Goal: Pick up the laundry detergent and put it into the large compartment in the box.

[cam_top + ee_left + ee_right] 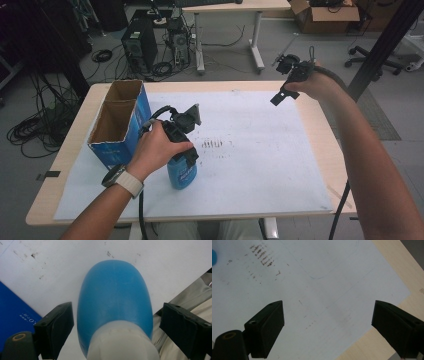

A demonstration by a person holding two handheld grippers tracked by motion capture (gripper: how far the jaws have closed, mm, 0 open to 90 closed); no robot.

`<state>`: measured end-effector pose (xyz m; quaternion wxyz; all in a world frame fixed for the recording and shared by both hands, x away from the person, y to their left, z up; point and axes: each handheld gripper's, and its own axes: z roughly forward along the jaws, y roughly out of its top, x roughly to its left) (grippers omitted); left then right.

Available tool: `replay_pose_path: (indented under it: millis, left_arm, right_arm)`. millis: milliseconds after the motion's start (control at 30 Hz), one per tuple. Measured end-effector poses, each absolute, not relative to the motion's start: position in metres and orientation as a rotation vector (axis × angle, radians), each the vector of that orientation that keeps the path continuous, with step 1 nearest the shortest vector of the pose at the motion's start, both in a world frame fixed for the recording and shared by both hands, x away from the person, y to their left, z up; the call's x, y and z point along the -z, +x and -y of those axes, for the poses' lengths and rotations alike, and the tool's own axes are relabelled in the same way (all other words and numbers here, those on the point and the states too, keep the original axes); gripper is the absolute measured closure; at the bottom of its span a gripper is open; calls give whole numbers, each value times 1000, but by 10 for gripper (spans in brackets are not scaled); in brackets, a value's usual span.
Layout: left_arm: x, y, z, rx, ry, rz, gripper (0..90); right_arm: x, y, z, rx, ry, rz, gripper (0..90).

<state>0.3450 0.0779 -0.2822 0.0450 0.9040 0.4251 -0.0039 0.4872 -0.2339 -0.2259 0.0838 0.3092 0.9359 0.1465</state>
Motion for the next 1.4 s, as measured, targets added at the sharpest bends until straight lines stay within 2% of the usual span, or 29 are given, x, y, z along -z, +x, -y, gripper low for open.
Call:
replay_pose_path:
  millis: [967, 1167, 1400]
  left_arm:
    - [284, 347, -78, 17, 2770, -1320, 301]
    - [284, 348, -80, 24, 2758, -1322, 369]
    - [284, 349, -80, 28, 2764, -1313, 372]
  right_arm:
    - [226, 488, 233, -446, 922, -2794, 109]
    - [225, 487, 234, -450, 924, -2792, 109]
    - [225, 487, 236, -448, 930, -2787, 109]
